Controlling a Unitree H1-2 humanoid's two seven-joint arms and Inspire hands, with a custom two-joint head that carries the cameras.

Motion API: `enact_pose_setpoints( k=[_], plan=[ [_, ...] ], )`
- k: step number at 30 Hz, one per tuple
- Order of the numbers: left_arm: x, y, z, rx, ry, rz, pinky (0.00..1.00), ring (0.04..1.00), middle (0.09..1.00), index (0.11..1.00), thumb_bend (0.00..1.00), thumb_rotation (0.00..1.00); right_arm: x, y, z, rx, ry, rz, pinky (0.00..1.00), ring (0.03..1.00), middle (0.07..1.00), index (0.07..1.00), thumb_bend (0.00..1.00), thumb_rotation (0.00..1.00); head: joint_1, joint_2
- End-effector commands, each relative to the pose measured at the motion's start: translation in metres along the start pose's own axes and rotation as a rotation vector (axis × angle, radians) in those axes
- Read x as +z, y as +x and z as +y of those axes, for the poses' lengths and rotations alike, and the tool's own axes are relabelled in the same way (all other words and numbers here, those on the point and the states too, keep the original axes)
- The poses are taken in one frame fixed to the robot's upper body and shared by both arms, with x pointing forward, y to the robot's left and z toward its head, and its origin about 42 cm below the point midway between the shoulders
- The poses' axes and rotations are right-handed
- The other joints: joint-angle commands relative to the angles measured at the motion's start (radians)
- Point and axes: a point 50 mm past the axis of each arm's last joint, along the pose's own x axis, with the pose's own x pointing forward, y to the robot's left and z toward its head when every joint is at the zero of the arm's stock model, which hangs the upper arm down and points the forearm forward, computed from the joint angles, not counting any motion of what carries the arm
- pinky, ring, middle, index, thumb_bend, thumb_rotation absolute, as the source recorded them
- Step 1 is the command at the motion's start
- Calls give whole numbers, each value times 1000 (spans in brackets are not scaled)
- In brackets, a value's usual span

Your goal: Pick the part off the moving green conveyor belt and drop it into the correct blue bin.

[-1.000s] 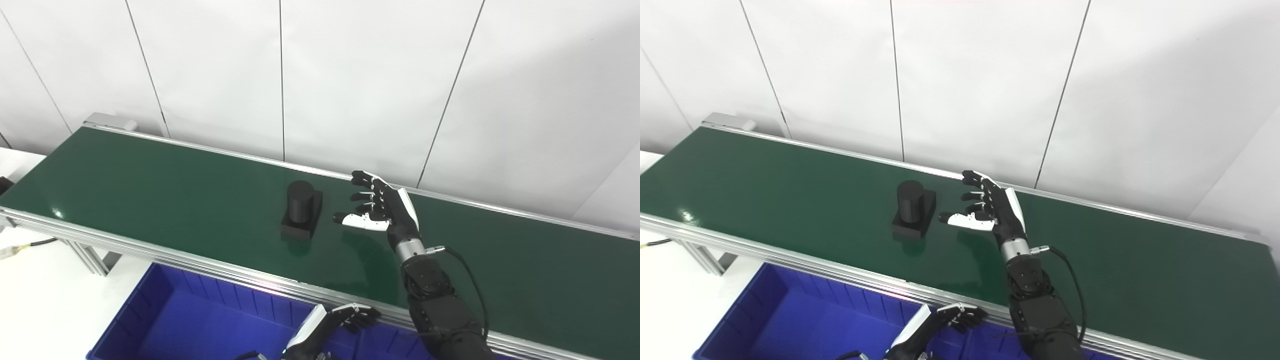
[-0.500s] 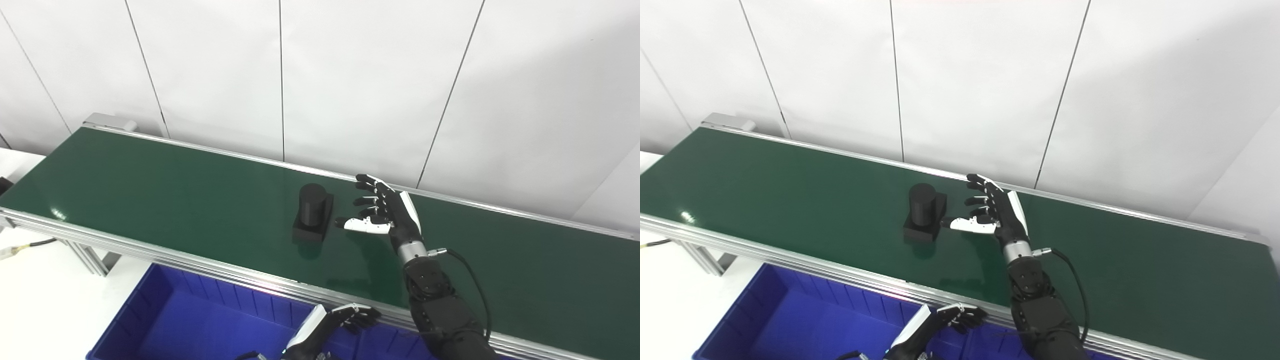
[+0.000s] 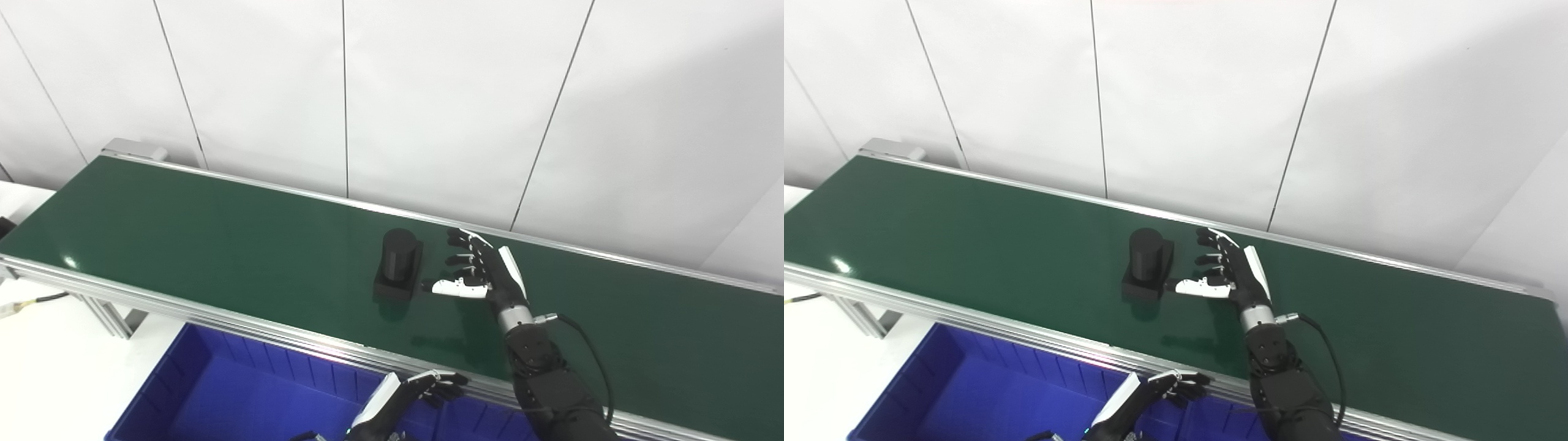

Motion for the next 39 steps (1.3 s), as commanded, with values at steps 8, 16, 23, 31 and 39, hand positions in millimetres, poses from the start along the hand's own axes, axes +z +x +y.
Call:
enact_pose_setpoints(
  k=[8,16,23,31,39],
  plan=[
    [11,4,0,-3,-2,-59,655,730,768,771,847,68,31,19,-13,-19,-63,-98,558,682,830,800,989,201,-6,4],
    [10,5,1,-7,0,-56,657,732,769,770,850,78,31,19,-15,-24,-63,-102,539,662,805,788,996,196,-15,2],
    [9,6,2,-11,5,-55,656,730,769,772,854,74,35,18,-15,-8,-62,-126,540,667,819,798,991,207,-19,2],
    [9,6,3,-12,-2,-52,659,727,766,770,857,62,38,16,-11,9,-74,-158,507,646,807,789,1000,210,-22,2],
    [9,6,3,-12,9,-55,656,727,768,769,853,72,43,14,-8,19,-85,-194,487,616,790,785,992,209,-24,4]
  ],
)
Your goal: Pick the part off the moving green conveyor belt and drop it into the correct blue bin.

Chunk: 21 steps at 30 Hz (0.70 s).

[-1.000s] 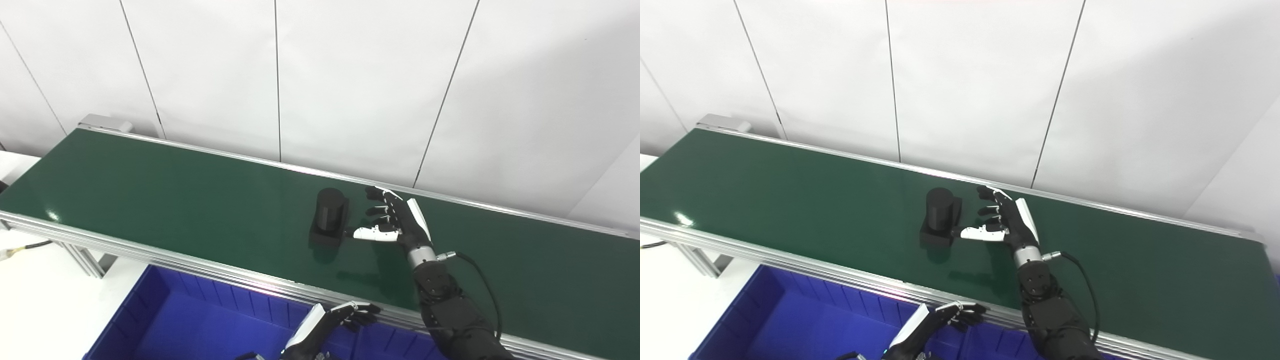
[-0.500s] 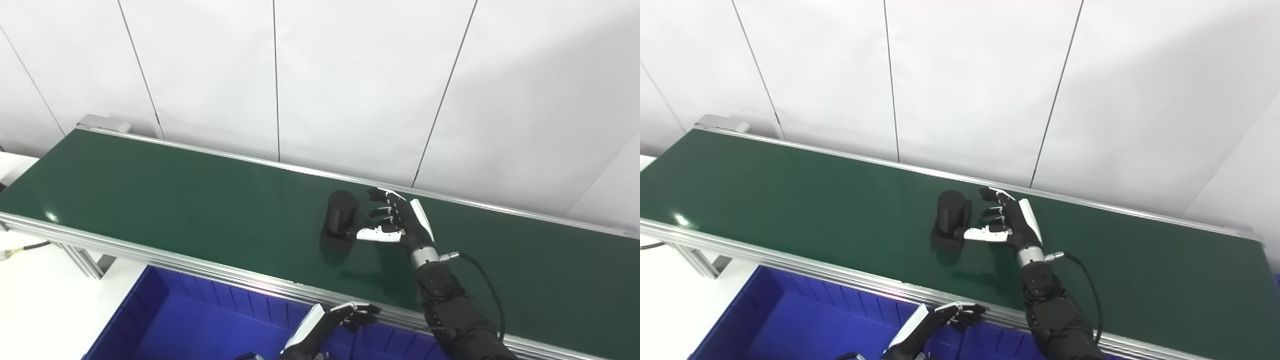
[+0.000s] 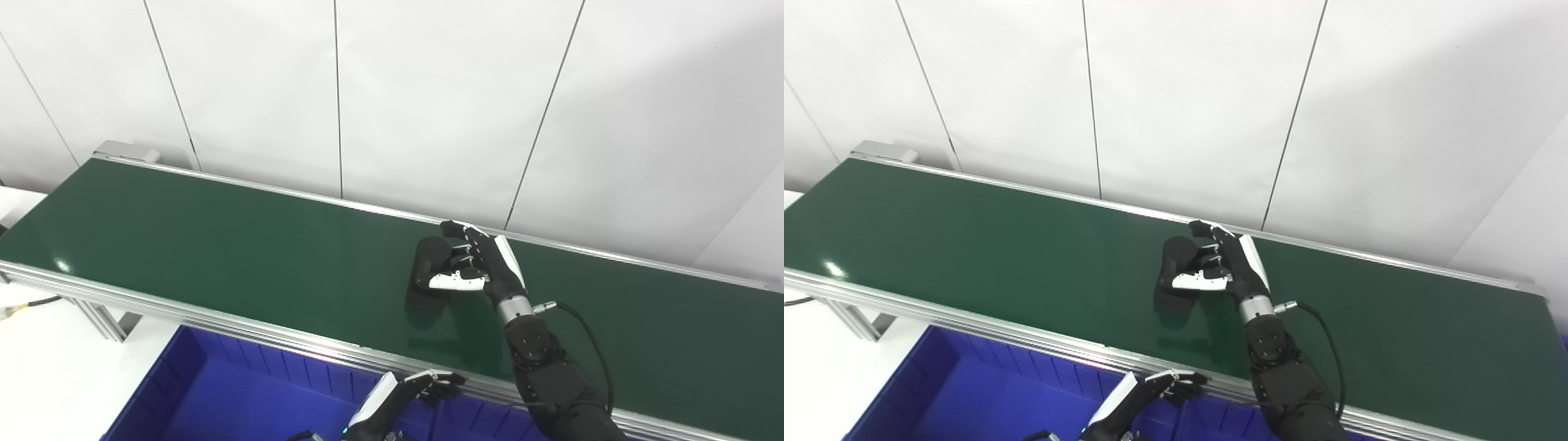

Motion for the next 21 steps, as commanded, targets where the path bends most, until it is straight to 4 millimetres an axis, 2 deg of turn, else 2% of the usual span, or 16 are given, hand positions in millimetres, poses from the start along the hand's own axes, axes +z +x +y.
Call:
enact_pose_setpoints(
  k=[1,8,12,13,14,15,16,18,21],
  plan=[
    [9,7,2,-1,8,-54,655,729,769,769,854,72,29,14,-4,-3,-9,-123,481,605,783,780,990,204,0,2],
    [9,6,2,0,0,-53,652,727,768,767,860,47,29,13,-3,-1,-17,-127,423,540,734,743,978,198,-2,4],
    [10,6,3,-3,7,-58,651,726,772,771,854,56,25,12,-4,-16,-31,-107,337,454,663,643,887,80,-2,7],
    [10,6,3,-2,5,-59,651,726,772,771,854,56,23,11,-4,-21,-36,-103,336,453,661,640,883,77,-3,8],
    [10,6,3,0,4,-58,654,726,770,769,857,49,22,11,-4,-24,-43,-103,340,434,556,574,710,39,-3,8],
    [10,6,3,1,1,-58,655,726,768,767,860,46,21,10,-5,-27,-51,-101,342,428,506,548,617,20,-3,9],
    [10,6,3,1,1,-59,656,726,768,765,861,47,20,10,-5,-29,-60,-97,341,423,481,531,569,10,-4,9],
    [10,5,3,1,-1,-58,656,723,767,765,861,52,18,9,-5,-30,-69,-87,337,405,479,517,527,1,-5,9],
    [10,5,4,-1,-1,-58,658,722,768,766,857,48,17,9,-6,-30,-88,-76,350,406,490,509,519,0,-6,9]
  ],
)
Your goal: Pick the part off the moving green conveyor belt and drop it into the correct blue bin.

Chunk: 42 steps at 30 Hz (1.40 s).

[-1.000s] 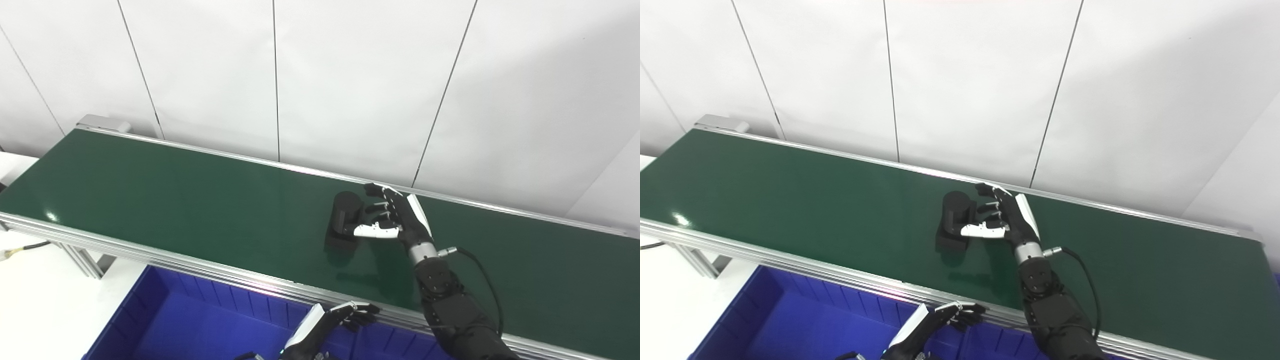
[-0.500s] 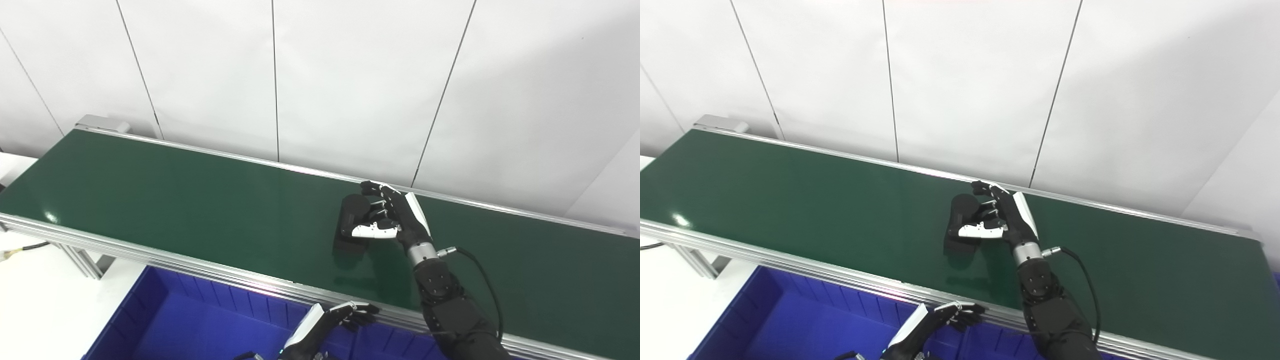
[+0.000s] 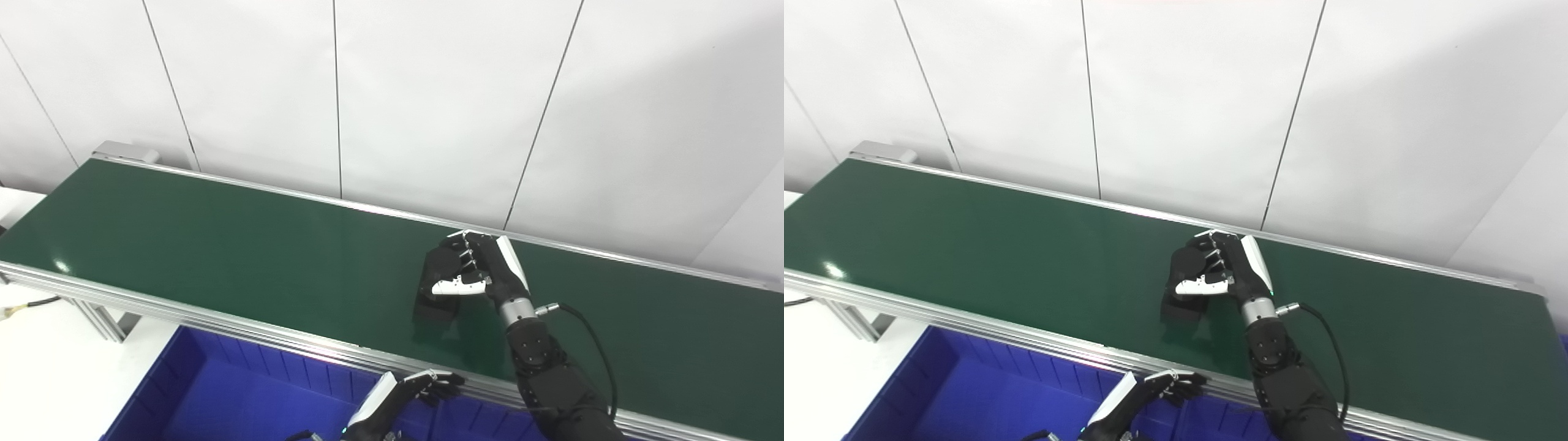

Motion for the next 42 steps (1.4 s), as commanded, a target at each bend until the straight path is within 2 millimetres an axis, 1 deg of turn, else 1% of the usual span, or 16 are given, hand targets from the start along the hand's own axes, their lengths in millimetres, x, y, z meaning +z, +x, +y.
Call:
enact_pose_setpoints(
  k=[1,12,17,18,19,20,21,24,27,29,33,34,35,36,39,42],
  plan=[
    [11,5,2,4,-4,-58,657,722,768,766,856,47,17,11,-6,-7,-19,-67,353,407,491,508,519,0,0,2],
    [13,6,2,1,-1,-67,648,713,764,767,850,50,20,-3,-22,-49,-6,-161,327,389,475,527,516,0,-12,12],
    [15,7,6,9,2,-80,642,705,755,771,851,25,27,-18,-38,-69,-48,-253,309,390,450,527,516,0,-115,37],
    [16,8,8,10,-1,-80,643,706,755,771,851,18,29,-21,-41,-72,-44,-269,312,393,450,526,517,0,-167,46],
    [16,7,10,10,-7,-80,646,706,755,771,851,11,31,-26,-45,-76,-37,-287,315,395,450,526,517,0,-167,46],
    [16,7,13,9,-13,-79,656,709,758,772,843,3,33,-30,-48,-80,-28,-301,319,398,453,524,517,0,-229,53],
    [15,7,16,9,-19,-79,662,710,759,773,839,1,35,-35,-51,-85,-17,-314,315,396,456,525,517,0,-229,53],
    [15,7,27,12,-35,-80,675,713,762,775,833,0,41,-47,-57,-101,-9,-353,307,392,467,525,516,0,-335,77],
    [17,7,37,16,-49,-86,679,717,766,775,829,0,46,-57,-62,-123,-14,-367,284,385,473,527,516,0,-372,90],
    [20,6,47,23,-42,-102,668,713,762,771,834,0,47,-65,-67,-147,-4,-366,266,383,467,525,516,0,-439,127],
    [31,5,62,30,-41,-144,652,706,758,766,836,0,49,-83,-78,-192,-12,-353,291,396,454,520,517,0,-489,176],
    [32,5,64,31,-39,-151,648,705,757,764,837,0,50,-85,-79,-196,-11,-351,302,401,456,517,518,0,-489,176],
    [36,5,68,32,-36,-164,643,702,755,765,839,0,50,-93,-83,-212,-9,-346,307,403,458,517,518,0,-511,198],
    [38,5,70,33,-34,-172,631,694,751,766,842,0,50,-99,-86,-222,-8,-342,310,401,462,520,518,0,-511,198],
    [46,4,77,32,-60,-190,627,692,749,768,837,0,52,-120,-94,-257,15,-329,303,396,466,523,518,0,-551,238],
    [52,2,82,33,-81,-191,633,695,752,767,832,0,54,-142,-98,-283,0,-316,287,390,472,523,517,0,-570,251]
  ],
)
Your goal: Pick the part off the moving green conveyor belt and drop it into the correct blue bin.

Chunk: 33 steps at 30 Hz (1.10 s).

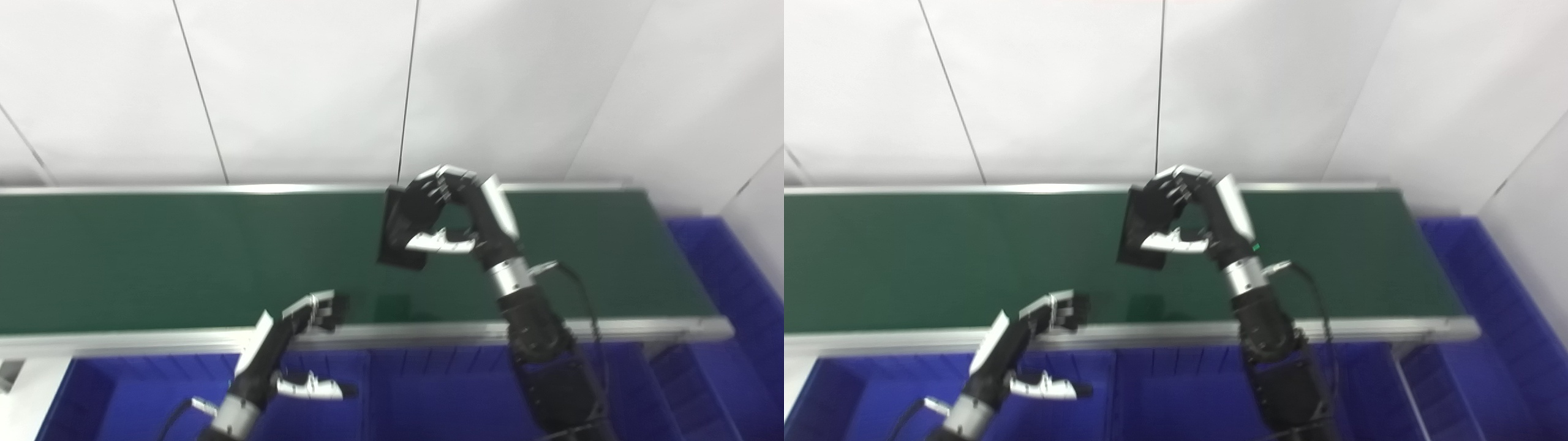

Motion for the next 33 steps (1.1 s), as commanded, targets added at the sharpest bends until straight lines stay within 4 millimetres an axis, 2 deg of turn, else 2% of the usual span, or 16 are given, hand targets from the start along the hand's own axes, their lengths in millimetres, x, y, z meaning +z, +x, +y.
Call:
enact_pose_setpoints(
  k=[1,4,12,16,21,29,33],
  plan=[
    [12,6,3,1,-14,-44,631,693,751,767,832,0,18,-3,-13,-25,-20,-44,284,388,473,525,517,0,-13,8],
    [15,5,7,7,-21,-43,626,686,745,769,834,0,21,-25,-16,-33,-25,-27,285,387,477,528,516,0,-26,18],
    [29,5,21,20,-26,-32,636,685,731,775,814,0,26,-91,-23,-59,-54,84,287,386,472,525,516,0,-114,79],
    [29,6,31,19,-20,-39,626,679,728,779,805,0,29,-115,-30,-96,-92,140,295,390,472,522,517,0,-161,96],
    [25,5,42,26,-37,-39,635,689,741,790,807,0,31,-136,-36,-131,-134,197,278,382,470,525,516,0,-197,108],
    [20,2,47,33,-32,-33,637,689,738,788,812,0,16,-174,-43,-166,-159,285,306,398,482,516,518,0,-208,96],
    [19,0,49,34,-31,-39,642,689,730,783,811,0,-5,-203,-44,-194,-146,381,310,397,473,518,518,0,-212,92]
  ],
)
